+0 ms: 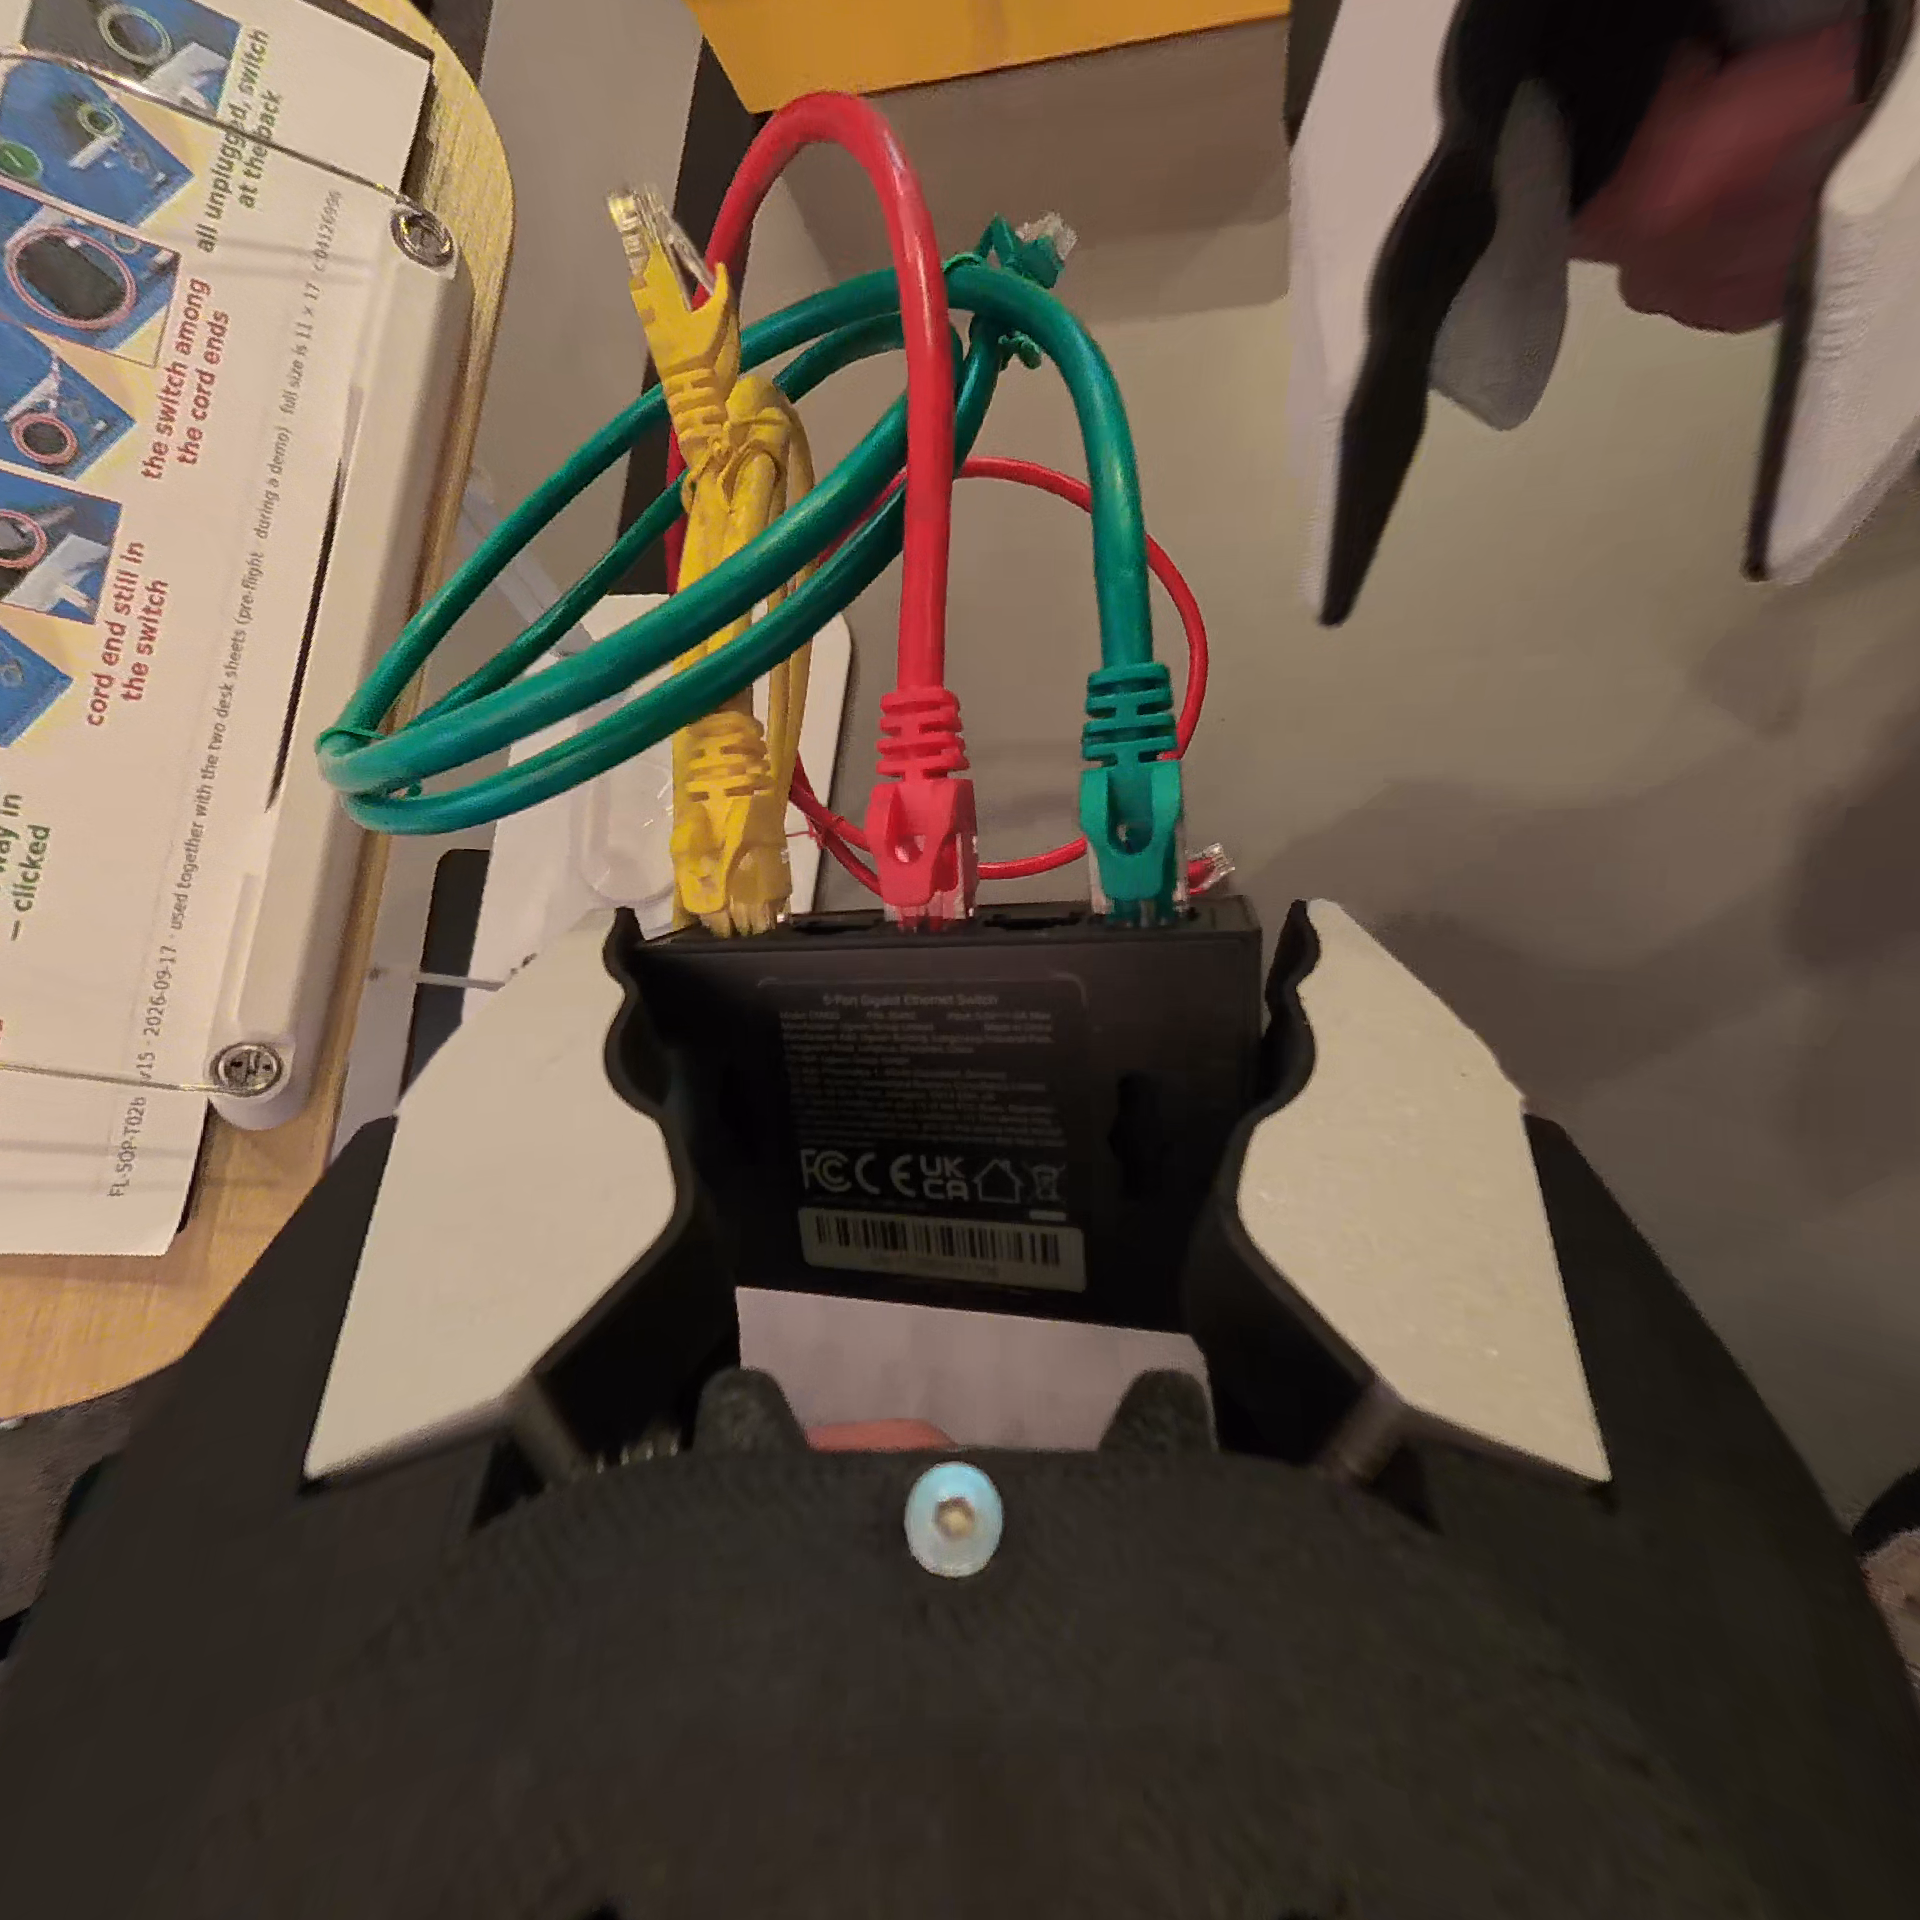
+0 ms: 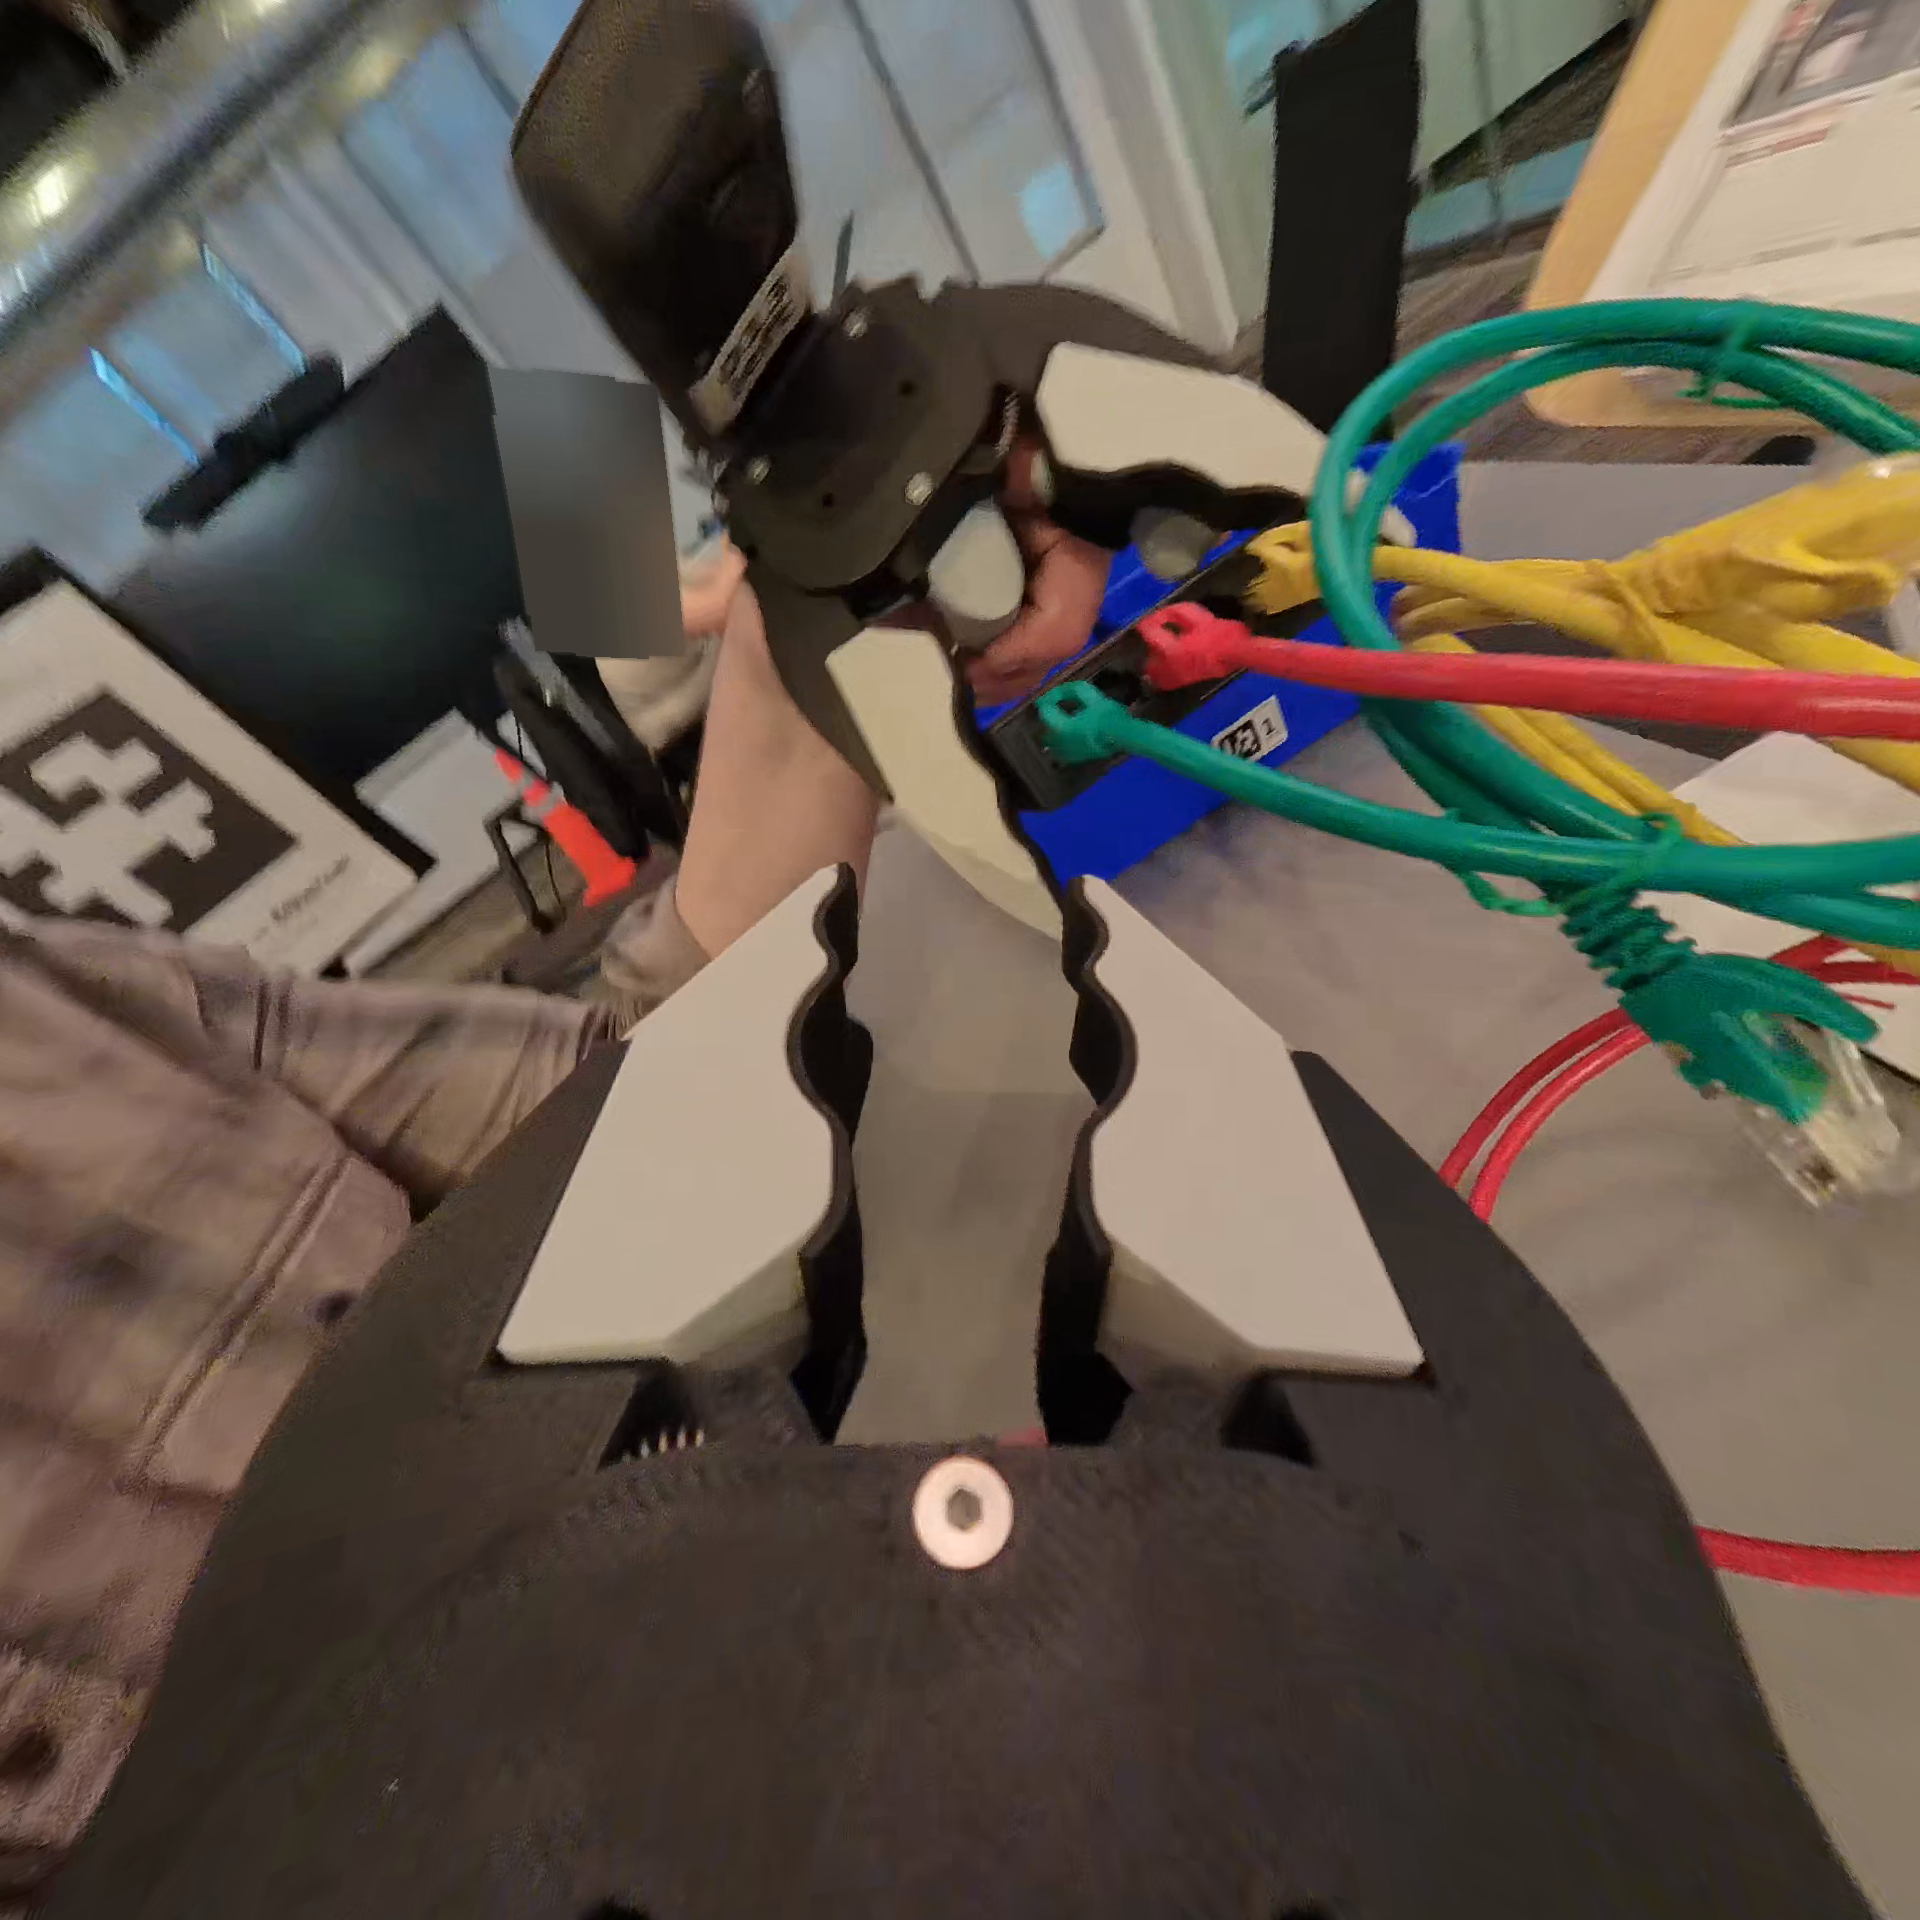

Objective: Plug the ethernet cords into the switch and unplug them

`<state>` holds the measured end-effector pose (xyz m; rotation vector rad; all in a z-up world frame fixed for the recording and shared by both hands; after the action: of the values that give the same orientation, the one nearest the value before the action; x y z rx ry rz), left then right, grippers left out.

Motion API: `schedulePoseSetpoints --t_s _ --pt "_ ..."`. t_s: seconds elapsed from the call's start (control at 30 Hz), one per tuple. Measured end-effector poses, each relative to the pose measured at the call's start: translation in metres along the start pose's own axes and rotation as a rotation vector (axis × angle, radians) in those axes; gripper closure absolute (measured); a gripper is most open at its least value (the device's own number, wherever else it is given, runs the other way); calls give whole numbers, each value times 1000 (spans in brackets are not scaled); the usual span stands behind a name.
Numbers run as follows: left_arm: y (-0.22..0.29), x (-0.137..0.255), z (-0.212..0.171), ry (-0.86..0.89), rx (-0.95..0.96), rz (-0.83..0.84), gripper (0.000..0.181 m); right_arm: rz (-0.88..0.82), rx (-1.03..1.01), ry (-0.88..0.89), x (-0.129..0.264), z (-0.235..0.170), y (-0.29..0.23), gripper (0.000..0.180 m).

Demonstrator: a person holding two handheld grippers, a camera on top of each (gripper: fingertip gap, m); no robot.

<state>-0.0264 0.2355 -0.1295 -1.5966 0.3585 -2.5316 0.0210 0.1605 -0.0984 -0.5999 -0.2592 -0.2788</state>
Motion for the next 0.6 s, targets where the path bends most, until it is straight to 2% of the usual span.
schedulePoseSetpoints --t_s 0.17,0.23,0.33,0.4,0.5,0.6 --pt "2 -2 12 -12 -24 63 69 -19 -84 76 0 5 14 142" --pt "2 -4 17 -9 -31 85 69 -6 -110 109 2 9 17 148" --pt "0 -9 21 -31 -42 123 69 16 -139 96 1 8 23 149" --pt "2 -13 23 -26 -46 106 69 -30 -116 52 2 1 27 147" --pt "4 -18 20 -29 -42 65 69 -191 67 -119 8 -22 30 149" --pt "8 -20 18 -4 -37 -2 69 -491 421 -222 24 -27 28 150"
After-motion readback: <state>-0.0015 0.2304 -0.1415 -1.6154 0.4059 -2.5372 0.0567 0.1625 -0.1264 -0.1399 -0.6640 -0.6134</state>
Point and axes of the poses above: each gripper's, where its closed fingertips meet, x back along the fingers, z out of its top, y = z × x across the jaws, the point moved 2 cm from there along x, back along the fingers, and after that the axes turned 15 degrees about -y, right-handed, at the moved point
